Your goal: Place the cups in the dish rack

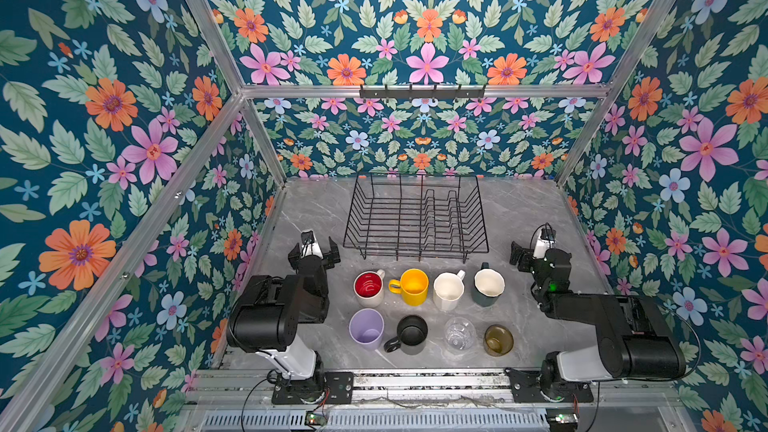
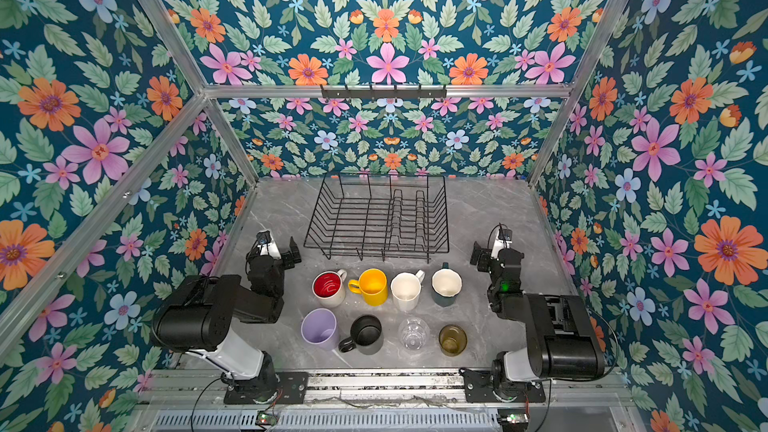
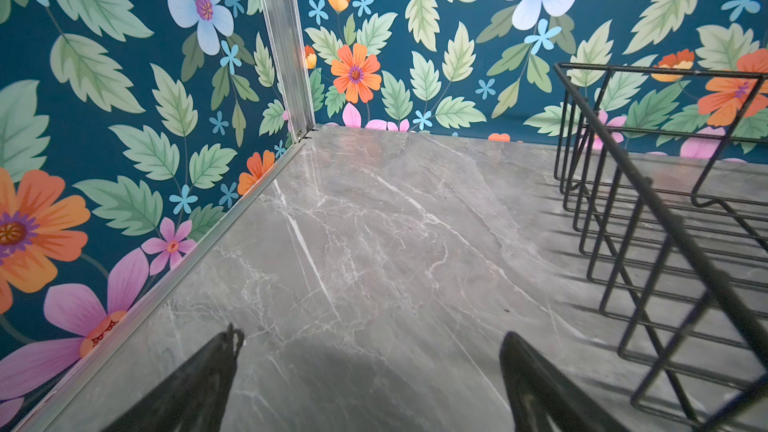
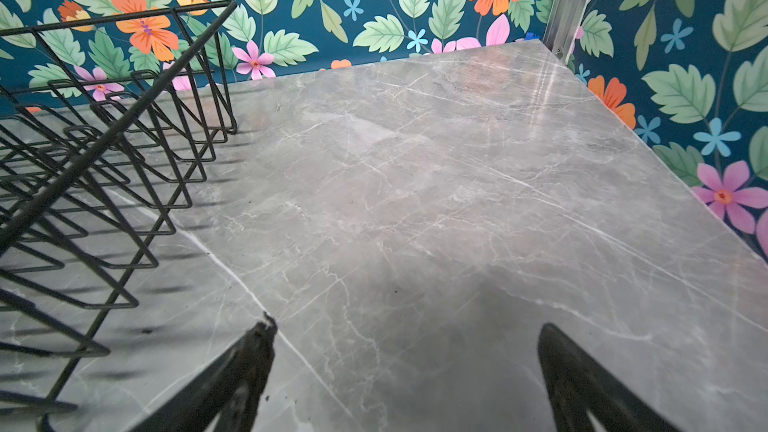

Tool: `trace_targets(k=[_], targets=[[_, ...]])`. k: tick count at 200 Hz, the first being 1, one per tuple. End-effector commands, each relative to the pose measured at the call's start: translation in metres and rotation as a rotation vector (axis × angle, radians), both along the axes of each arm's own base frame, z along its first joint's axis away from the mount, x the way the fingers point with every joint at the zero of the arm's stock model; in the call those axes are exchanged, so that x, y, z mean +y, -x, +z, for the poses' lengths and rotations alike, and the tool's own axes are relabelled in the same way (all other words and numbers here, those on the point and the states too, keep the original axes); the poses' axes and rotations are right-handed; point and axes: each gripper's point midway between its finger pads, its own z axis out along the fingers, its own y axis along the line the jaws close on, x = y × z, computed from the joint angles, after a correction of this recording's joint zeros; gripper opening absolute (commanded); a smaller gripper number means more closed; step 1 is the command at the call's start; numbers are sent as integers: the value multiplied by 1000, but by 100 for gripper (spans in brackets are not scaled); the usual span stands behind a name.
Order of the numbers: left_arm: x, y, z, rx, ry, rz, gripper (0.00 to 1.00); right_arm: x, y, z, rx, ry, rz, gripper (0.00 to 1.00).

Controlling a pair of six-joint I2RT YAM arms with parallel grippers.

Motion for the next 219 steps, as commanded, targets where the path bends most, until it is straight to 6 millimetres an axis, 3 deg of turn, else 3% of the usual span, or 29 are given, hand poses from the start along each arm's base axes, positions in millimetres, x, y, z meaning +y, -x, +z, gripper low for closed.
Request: trace_targets(k=[1, 39, 62, 79, 96, 112, 129, 152, 181, 219], targets=[[-1, -1, 3, -10, -7, -4, 100, 0, -2, 2, -7, -1, -2, 99], [0, 0, 6, -19, -6, 2, 100, 0, -2, 5, -17, -3, -1, 99], [4, 3, 23, -24, -5, 21, 100, -4, 0, 19, 53, -11, -32, 99], [10, 5, 45, -24, 28, 64, 100, -12, 5, 53, 44, -71, -103, 99], [18, 8, 68, -20, 137, 132, 100, -14, 10, 95, -63, -242, -176, 99], [25, 17, 87, -1, 287, 216, 100, -25, 25, 102, -65, -439, -321, 99], [13, 23, 108, 44, 355, 160, 100, -16, 28, 111, -78, -415, -246, 99], [-11, 37, 129, 142, 429, 45, 98, -6, 28, 107, -2, -415, -203, 99], [-42, 69, 133, 334, 486, -100, 91, 7, 22, 104, 143, -392, -135, 99], [-66, 139, 95, 669, 606, -129, 86, 23, 14, 108, 215, -415, -58, 95]])
